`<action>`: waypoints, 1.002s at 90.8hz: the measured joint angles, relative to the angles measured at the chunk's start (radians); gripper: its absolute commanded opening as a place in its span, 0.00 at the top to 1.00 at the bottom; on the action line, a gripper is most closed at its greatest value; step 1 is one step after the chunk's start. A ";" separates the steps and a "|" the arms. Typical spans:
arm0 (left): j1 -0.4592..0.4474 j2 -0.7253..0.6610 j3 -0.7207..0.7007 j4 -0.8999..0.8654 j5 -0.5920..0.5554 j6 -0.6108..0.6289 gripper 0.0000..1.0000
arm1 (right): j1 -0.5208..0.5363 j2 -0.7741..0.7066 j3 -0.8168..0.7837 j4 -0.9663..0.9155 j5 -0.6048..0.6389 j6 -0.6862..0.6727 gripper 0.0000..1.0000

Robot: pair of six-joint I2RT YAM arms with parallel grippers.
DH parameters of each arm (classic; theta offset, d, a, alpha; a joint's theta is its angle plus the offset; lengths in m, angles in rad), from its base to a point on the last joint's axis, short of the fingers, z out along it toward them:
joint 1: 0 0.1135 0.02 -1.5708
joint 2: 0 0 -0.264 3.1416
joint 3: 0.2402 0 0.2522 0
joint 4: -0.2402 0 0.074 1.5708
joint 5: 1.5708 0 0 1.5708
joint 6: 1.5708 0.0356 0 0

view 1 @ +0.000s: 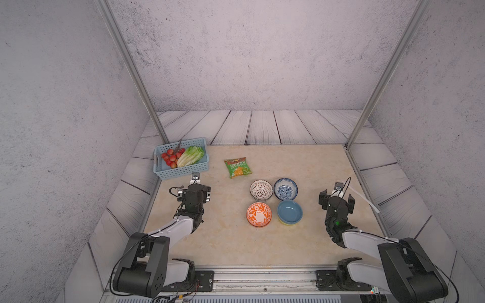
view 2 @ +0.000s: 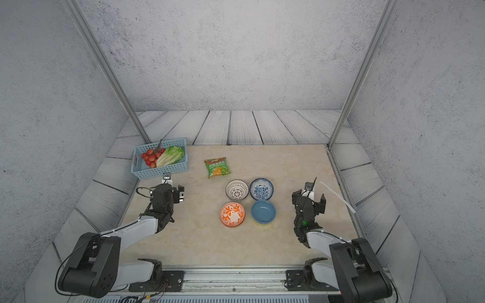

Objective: Stack the bowls
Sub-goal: Reset both arms

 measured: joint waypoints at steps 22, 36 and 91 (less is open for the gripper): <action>0.076 0.143 -0.016 0.206 0.158 0.005 0.00 | -0.051 0.354 0.003 0.331 -0.172 -0.035 0.01; 0.149 0.217 -0.025 0.269 0.271 -0.003 0.00 | -0.061 0.322 0.069 0.251 -0.259 -0.051 0.01; 0.151 0.215 0.005 0.232 0.280 -0.045 0.00 | -0.092 0.322 0.149 0.172 -0.298 -0.028 0.01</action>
